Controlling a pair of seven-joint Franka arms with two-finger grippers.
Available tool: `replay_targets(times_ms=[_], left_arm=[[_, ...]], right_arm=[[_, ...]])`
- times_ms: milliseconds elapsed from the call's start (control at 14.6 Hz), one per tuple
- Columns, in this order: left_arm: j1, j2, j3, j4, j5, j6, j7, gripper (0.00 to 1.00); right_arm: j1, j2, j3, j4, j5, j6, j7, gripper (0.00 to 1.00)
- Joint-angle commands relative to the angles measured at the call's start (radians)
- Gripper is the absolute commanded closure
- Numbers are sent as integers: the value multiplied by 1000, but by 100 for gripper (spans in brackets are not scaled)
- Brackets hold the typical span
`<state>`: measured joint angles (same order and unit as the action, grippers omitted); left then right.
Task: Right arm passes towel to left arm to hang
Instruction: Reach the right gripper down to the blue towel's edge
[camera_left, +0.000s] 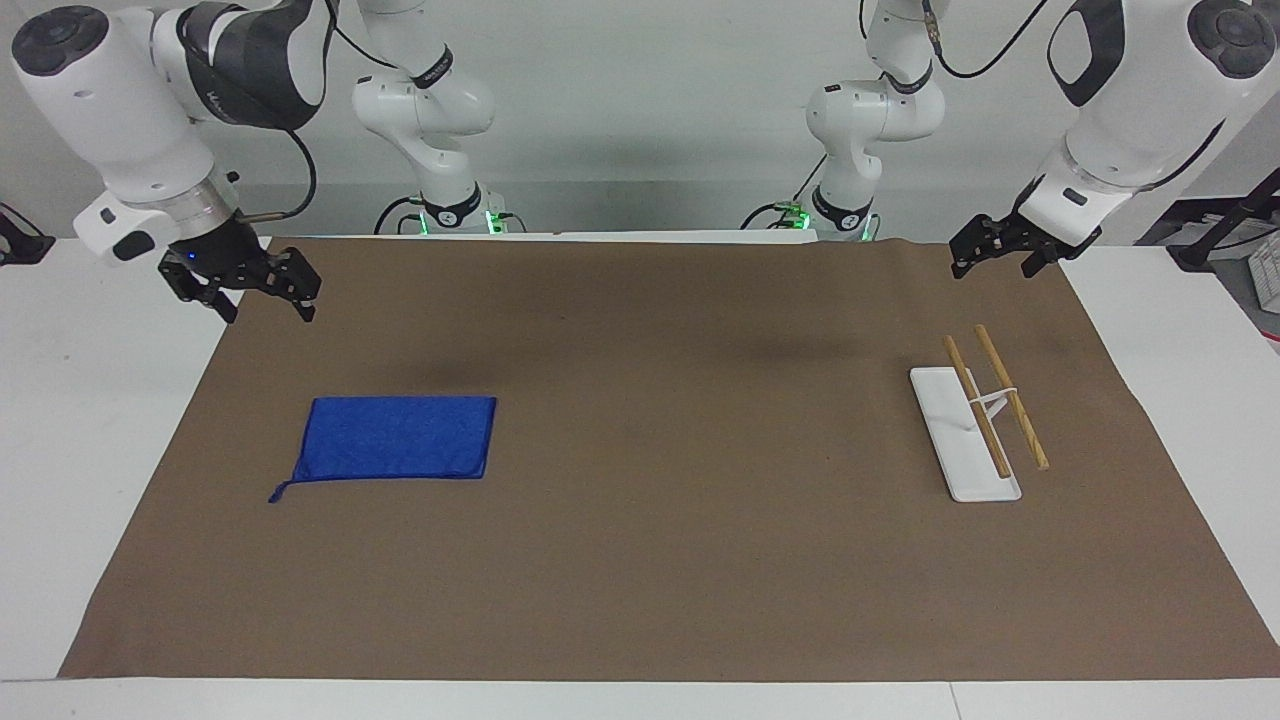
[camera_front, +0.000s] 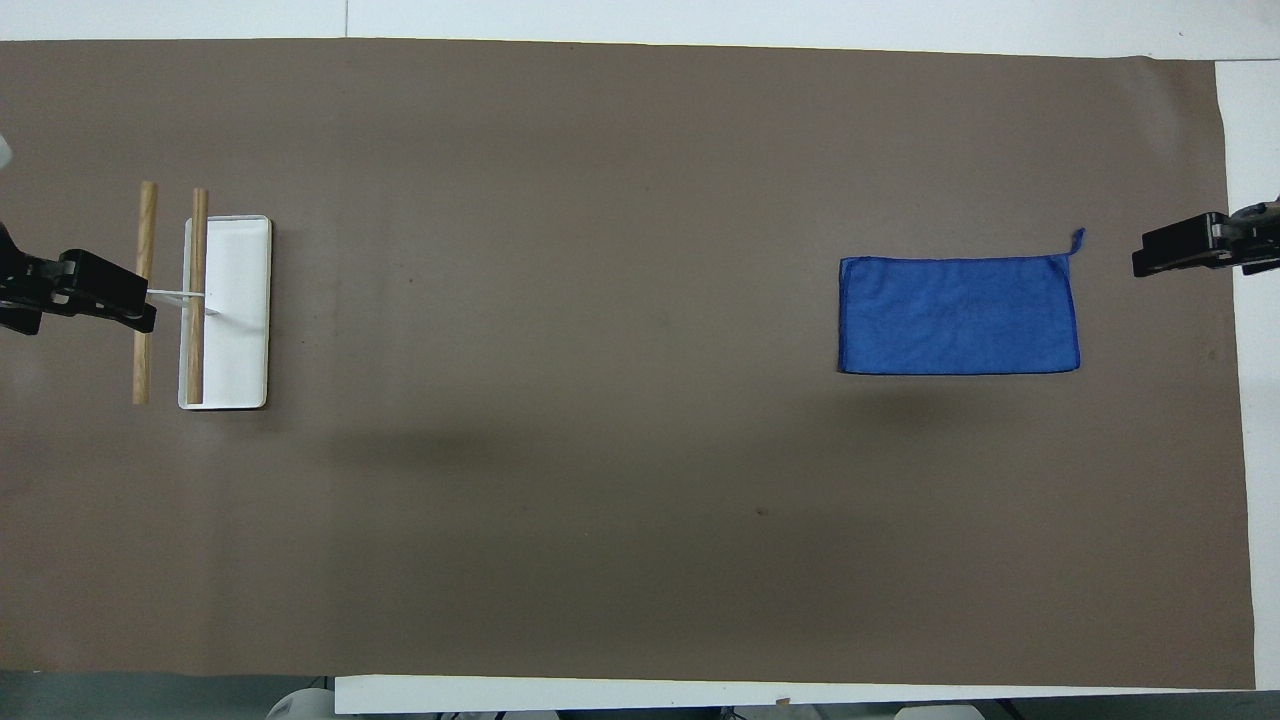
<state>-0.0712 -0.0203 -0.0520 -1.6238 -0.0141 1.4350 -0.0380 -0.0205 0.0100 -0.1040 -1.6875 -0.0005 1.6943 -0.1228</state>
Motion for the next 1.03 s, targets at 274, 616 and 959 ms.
replay_targets(times_ms=[274, 616, 959], left_arm=[[10, -6, -6, 2, -9, 1, -11, 0], [10, -6, -6, 2, -7, 1, -8, 0], [10, -6, -11, 2, -9, -2, -8, 0]], right_arm=[[-12, -8, 9, -14, 10, 1, -4, 0], [-9, -7, 41, -140, 10, 166, 58, 0], [-7, 51, 78, -322, 11, 479, 72, 0]])
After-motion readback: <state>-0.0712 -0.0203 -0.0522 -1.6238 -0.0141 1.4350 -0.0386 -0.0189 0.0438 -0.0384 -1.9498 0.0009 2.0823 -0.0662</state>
